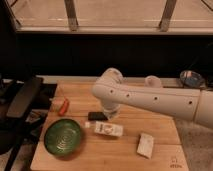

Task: Knock the bottle over

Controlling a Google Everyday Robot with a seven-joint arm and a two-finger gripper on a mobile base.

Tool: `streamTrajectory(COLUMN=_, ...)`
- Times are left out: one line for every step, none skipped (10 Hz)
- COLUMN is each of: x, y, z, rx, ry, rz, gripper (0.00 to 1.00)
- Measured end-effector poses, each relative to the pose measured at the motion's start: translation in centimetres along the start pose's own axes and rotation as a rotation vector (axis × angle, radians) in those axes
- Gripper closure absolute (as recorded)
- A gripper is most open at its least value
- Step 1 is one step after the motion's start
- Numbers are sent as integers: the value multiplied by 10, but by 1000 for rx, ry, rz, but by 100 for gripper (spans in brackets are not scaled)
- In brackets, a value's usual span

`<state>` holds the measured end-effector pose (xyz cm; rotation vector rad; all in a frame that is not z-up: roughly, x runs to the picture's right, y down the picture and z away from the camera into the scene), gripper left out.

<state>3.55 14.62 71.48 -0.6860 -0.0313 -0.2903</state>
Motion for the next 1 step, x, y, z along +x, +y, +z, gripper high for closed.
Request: streamTrajectory(x=4, y=1, z=0, rx=0, ry=-1, rz=2, gripper=85)
